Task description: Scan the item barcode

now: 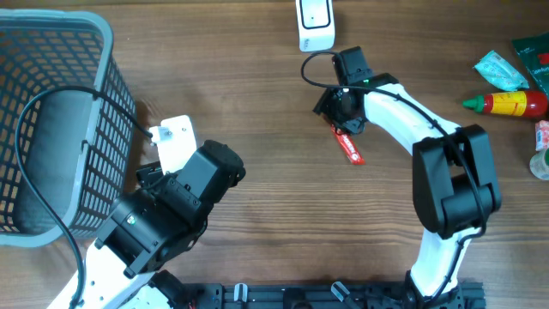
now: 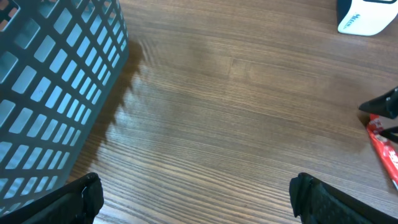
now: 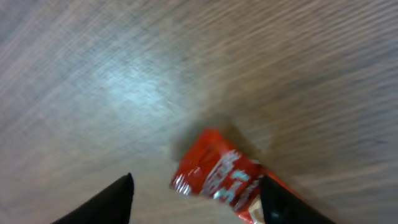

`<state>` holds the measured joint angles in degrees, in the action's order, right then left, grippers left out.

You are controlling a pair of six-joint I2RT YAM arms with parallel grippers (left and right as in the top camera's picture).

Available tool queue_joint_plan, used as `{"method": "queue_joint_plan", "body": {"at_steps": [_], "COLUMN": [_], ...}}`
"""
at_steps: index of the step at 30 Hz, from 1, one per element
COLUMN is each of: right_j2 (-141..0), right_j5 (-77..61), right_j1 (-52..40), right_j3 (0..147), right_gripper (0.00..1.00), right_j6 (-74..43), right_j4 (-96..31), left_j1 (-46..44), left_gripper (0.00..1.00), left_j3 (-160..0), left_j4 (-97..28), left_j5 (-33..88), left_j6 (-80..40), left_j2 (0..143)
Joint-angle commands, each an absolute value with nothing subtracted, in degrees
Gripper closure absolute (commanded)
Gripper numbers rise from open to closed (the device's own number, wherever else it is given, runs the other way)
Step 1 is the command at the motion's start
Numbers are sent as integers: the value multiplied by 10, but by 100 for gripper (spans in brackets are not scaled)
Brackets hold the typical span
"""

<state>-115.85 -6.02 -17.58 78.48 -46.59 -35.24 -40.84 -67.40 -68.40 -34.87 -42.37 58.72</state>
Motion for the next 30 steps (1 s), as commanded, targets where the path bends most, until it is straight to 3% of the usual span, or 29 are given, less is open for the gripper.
{"method": "queue_joint_plan", "body": {"at_steps": [1,2,3,6,15,25,30], "right_j2": [-1069,-1050,-1032,-1012,-1018,-1018,-1019], "right_j5": [-14,-6,3,25,36,82,94], "right_j1": [-173,-173,-173,-173,-187,-222,-222], "right_j3": [797,797,797,796,700,585,547], "right_gripper": [24,18,0,0,8,8,26], "right_j6": [-386,-364,-328,-247,-130,-59,-44], "right_j4": [-371,-378,-386,-415,-463,-357,-299], "left_j1": [-410,-410,-410,-410,-410,-410,-410], "left_gripper": [0,0,0,0,0,0,0], "left_j3": [-674,-674,-674,-675,-674,-674,-675], "left_j4": [-684,-684,-684,-684,-684,-684,-684], "left_j5": [-354,-354,-354,-354,-354,-354,-354], "left_j6": [-431,-431,-431,-431,-431,-431,-431], "left_j2": [589,589,589,589,589,589,589]}}
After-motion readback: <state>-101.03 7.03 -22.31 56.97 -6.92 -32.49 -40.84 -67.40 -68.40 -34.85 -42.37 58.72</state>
